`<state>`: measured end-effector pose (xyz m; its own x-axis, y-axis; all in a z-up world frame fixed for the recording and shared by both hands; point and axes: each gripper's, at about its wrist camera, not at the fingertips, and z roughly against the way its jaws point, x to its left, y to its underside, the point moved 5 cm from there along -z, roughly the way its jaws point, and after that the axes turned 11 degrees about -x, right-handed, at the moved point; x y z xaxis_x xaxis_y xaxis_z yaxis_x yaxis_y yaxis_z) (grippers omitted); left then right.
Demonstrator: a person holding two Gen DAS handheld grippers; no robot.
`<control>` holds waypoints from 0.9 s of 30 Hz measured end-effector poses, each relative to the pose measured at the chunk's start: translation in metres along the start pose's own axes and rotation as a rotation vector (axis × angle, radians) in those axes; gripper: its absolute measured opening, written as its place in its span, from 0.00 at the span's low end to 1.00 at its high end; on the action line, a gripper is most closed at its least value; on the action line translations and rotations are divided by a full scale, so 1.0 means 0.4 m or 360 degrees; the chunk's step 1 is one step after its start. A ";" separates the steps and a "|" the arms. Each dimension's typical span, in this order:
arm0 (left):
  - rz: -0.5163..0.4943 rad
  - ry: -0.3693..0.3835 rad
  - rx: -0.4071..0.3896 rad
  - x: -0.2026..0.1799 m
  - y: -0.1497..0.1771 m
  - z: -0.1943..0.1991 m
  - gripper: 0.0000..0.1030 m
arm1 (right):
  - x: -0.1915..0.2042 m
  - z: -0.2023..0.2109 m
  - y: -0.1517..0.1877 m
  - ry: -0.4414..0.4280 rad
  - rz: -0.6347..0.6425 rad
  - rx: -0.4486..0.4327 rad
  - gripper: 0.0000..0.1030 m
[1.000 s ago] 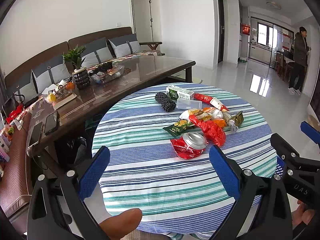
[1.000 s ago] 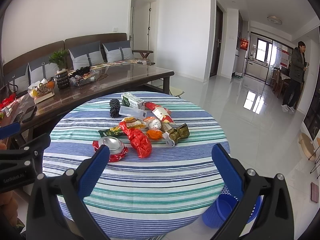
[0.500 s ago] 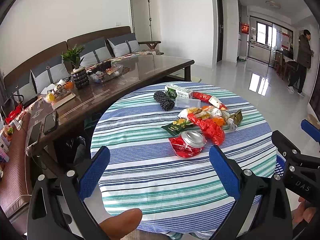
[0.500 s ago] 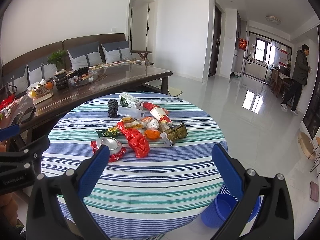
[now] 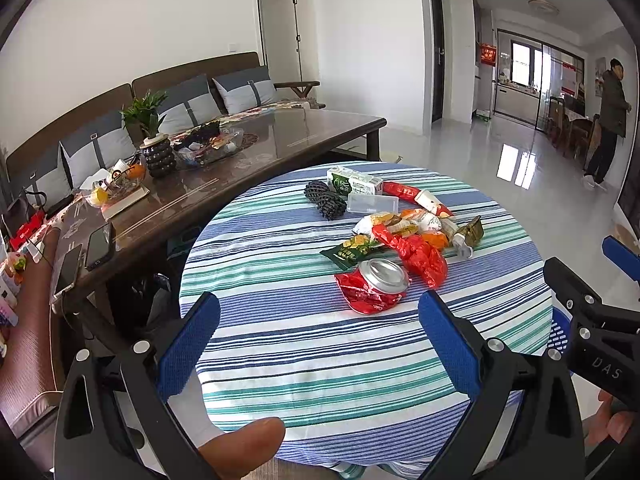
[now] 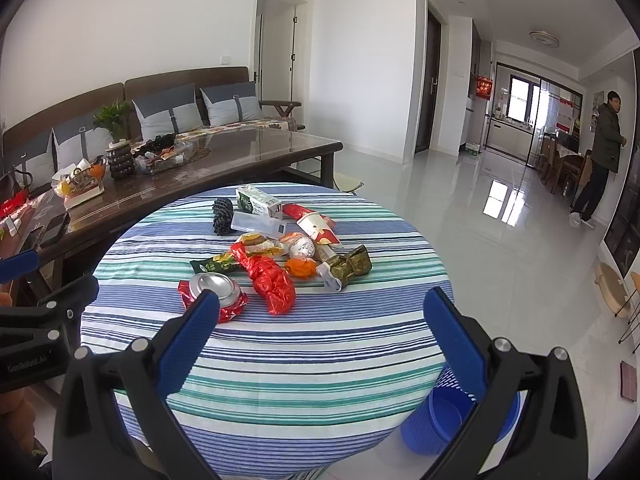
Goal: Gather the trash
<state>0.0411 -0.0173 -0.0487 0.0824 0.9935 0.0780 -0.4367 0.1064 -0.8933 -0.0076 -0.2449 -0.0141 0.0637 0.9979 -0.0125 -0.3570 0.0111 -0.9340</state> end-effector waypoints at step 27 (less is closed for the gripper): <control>-0.0017 0.0012 0.0035 -0.012 0.016 -0.015 0.95 | -0.010 -0.008 0.015 0.0003 -0.0004 0.0009 0.96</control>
<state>0.0433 -0.0217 -0.0575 0.0939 0.9921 0.0838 -0.4552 0.1176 -0.8826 -0.0071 -0.2490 -0.0207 0.0665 0.9977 -0.0110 -0.3623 0.0139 -0.9320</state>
